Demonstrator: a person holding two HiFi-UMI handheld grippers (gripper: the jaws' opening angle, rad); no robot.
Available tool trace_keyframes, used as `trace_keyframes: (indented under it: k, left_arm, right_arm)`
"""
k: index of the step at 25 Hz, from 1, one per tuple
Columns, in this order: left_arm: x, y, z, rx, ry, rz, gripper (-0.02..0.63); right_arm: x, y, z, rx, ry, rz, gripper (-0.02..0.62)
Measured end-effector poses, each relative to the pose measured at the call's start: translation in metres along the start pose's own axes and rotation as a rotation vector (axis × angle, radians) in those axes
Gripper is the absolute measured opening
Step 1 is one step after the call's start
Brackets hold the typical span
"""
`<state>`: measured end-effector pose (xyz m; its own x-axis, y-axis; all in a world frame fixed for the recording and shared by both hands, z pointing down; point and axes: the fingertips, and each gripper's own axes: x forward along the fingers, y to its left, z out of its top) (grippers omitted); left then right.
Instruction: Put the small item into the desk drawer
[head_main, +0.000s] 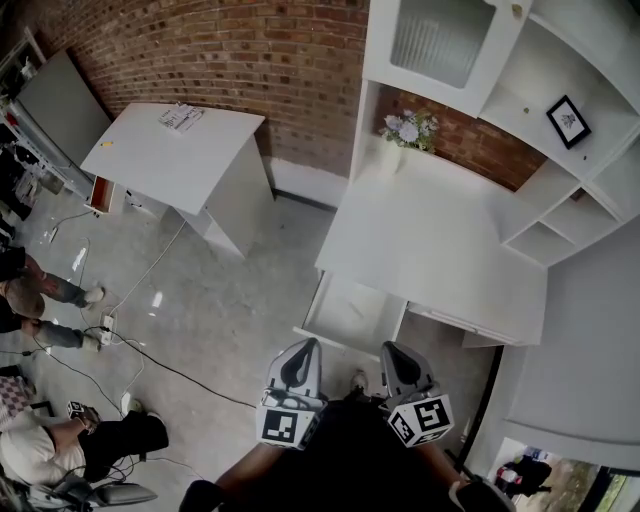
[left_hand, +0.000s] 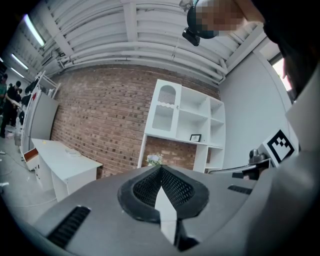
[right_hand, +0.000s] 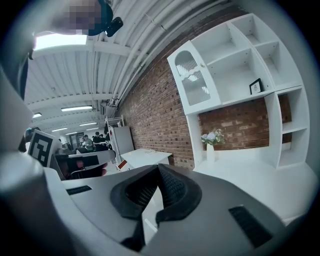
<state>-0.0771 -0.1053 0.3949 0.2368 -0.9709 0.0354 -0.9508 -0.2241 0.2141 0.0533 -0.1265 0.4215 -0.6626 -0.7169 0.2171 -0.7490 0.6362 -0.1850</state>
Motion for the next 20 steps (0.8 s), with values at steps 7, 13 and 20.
trace_keyframes:
  k: [7,13,20]
  left_arm:
    - [-0.0012,-0.0017,-0.0011,0.003,0.008,-0.004,0.025]
    - [-0.0049,-0.0053,-0.0025,0.010,0.000,-0.017,0.025]
    - [-0.0100,-0.0066,-0.0036,-0.028,0.004,0.001,0.025]
  right_arm:
    - [-0.0024,0.0018,0.0015,0.012,-0.011,0.005,0.014]
    - [-0.0055,0.0031,0.0000,0.006,-0.007,0.000,0.014]
    - [-0.0092,0.0079,0.0020,0.012,-0.024,0.008,0.014]
